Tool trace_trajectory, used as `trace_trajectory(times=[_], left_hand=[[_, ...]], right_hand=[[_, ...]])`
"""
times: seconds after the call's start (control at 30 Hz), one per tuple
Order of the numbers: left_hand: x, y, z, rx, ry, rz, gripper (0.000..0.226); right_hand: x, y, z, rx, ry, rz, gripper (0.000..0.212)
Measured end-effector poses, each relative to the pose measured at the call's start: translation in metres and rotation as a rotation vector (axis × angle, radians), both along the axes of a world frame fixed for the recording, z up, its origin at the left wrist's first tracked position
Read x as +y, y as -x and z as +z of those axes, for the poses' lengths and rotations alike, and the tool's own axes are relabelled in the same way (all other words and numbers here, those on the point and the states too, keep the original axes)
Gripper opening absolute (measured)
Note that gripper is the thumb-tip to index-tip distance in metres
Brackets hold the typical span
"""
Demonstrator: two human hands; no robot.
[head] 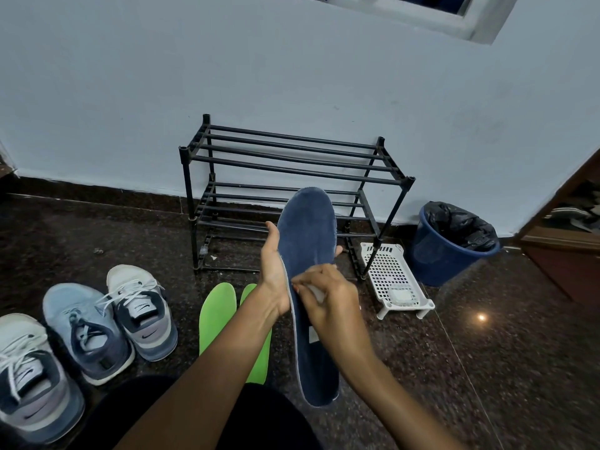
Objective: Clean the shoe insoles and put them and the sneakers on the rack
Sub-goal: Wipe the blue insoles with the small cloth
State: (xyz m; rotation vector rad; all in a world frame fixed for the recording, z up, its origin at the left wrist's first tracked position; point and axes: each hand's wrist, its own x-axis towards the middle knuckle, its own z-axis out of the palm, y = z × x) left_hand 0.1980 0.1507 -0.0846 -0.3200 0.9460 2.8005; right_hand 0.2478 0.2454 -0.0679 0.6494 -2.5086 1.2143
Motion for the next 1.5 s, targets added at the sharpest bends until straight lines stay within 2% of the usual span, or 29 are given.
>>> trace_trajectory(times=[0.3, 0.53, 0.7, 0.83, 1.03, 1.27, 1.4, 1.5], left_hand=[[0.001, -0.001, 0.003, -0.014, 0.020, -0.006, 0.085], [-0.001, -0.001, 0.003, -0.004, -0.028, -0.014, 0.084], [0.000, 0.001, -0.001, 0.002, 0.074, -0.033, 0.080], [-0.001, 0.005, -0.008, 0.021, 0.123, -0.050, 0.074], [-0.003, 0.001, -0.001, -0.018, 0.034, -0.073, 0.091], [0.001, 0.003, -0.003, 0.019, 0.079, -0.073, 0.077], [-0.001, 0.000, 0.003, 0.006, -0.006, -0.058, 0.089], [0.002, 0.002, 0.006, -0.027, -0.040, -0.016, 0.081]], right_hand=[[0.008, 0.022, 0.003, -0.009, 0.081, -0.128, 0.012], [-0.001, -0.003, -0.003, 0.003, 0.060, -0.005, 0.012], [0.007, 0.024, 0.004, 0.065, 0.061, -0.154, 0.011], [0.009, 0.036, 0.005, 0.038, 0.081, -0.219, 0.013], [0.007, 0.024, 0.000, 0.034, 0.089, -0.148, 0.013], [0.010, 0.037, 0.005, 0.006, 0.097, -0.280, 0.012], [0.003, 0.022, 0.004, -0.002, 0.133, -0.199, 0.011], [0.003, 0.016, 0.000, -0.015, 0.095, -0.127, 0.014]])
